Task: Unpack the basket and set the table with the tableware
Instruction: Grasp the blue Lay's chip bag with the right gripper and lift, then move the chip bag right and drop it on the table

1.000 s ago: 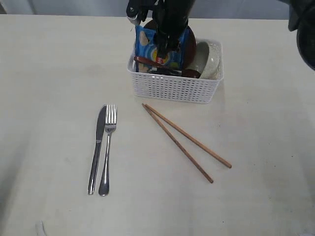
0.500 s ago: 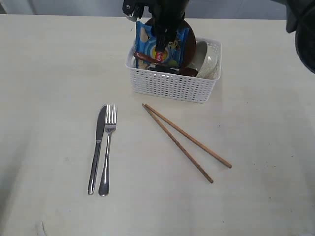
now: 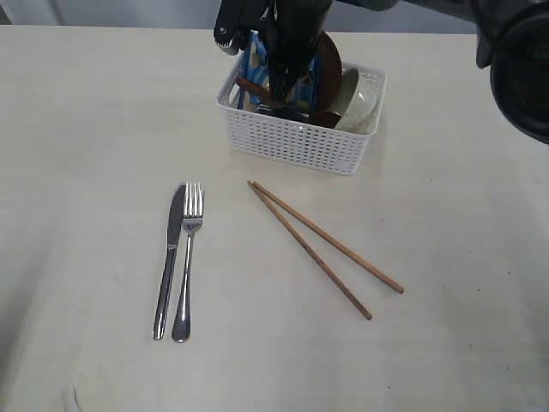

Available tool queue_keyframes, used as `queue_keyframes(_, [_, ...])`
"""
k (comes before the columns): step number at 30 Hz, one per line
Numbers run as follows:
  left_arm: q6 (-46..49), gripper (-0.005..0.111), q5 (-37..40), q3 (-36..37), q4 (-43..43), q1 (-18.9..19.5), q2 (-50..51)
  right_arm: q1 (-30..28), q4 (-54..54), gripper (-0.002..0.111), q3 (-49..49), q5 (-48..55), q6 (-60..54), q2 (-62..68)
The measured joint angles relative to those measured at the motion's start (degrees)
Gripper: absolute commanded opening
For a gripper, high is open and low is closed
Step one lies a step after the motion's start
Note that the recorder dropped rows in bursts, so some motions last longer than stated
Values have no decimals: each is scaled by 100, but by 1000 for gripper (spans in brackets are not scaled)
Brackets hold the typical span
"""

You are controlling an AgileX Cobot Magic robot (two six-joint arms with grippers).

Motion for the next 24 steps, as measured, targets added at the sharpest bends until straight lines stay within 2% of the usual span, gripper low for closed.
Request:
queue_keyframes(12, [0, 0, 0, 0, 0, 0, 0, 12, -94, 0, 9, 11, 35, -400])
queue_keyframes(24, [0, 0, 0, 0, 0, 0, 0, 12, -1247, 0, 9, 871, 929, -1188])
